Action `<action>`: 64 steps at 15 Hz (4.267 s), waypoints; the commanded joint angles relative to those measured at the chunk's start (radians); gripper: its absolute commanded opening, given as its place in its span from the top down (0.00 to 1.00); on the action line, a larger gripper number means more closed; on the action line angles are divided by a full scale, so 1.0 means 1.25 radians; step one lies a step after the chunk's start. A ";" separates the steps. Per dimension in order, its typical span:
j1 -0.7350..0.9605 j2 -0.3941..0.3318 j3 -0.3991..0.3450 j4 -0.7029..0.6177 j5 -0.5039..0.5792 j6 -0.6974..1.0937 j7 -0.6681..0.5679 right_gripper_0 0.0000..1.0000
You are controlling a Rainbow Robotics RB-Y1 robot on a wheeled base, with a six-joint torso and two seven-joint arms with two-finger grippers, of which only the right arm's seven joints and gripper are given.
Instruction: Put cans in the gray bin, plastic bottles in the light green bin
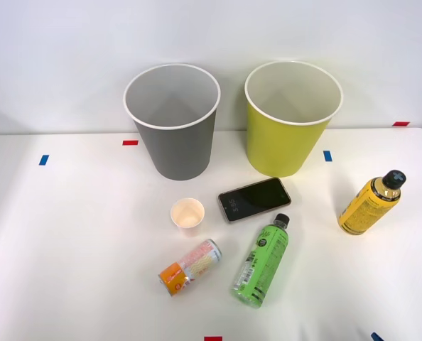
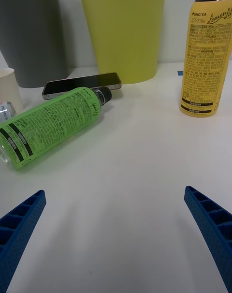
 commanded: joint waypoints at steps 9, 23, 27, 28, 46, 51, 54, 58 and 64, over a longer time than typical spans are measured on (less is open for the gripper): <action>0.000 0.000 0.000 0.000 0.000 0.000 0.000 0.00; 0.000 0.000 0.000 0.000 0.000 0.000 0.000 0.00; 0.000 0.000 0.000 0.000 0.000 0.000 0.000 0.00; 0.000 0.000 0.000 0.000 0.000 0.000 0.000 0.00; -0.187 0.083 -0.096 -0.029 -0.081 0.081 0.006 0.00; -0.269 0.120 -0.153 -0.028 -0.099 0.174 0.009 0.00; -0.306 0.136 -0.187 -0.028 -0.103 0.216 0.011 0.00; -0.356 0.148 -0.220 -0.011 -0.103 0.248 0.016 0.00; -0.438 0.177 -0.255 0.064 -0.103 0.238 0.021 0.00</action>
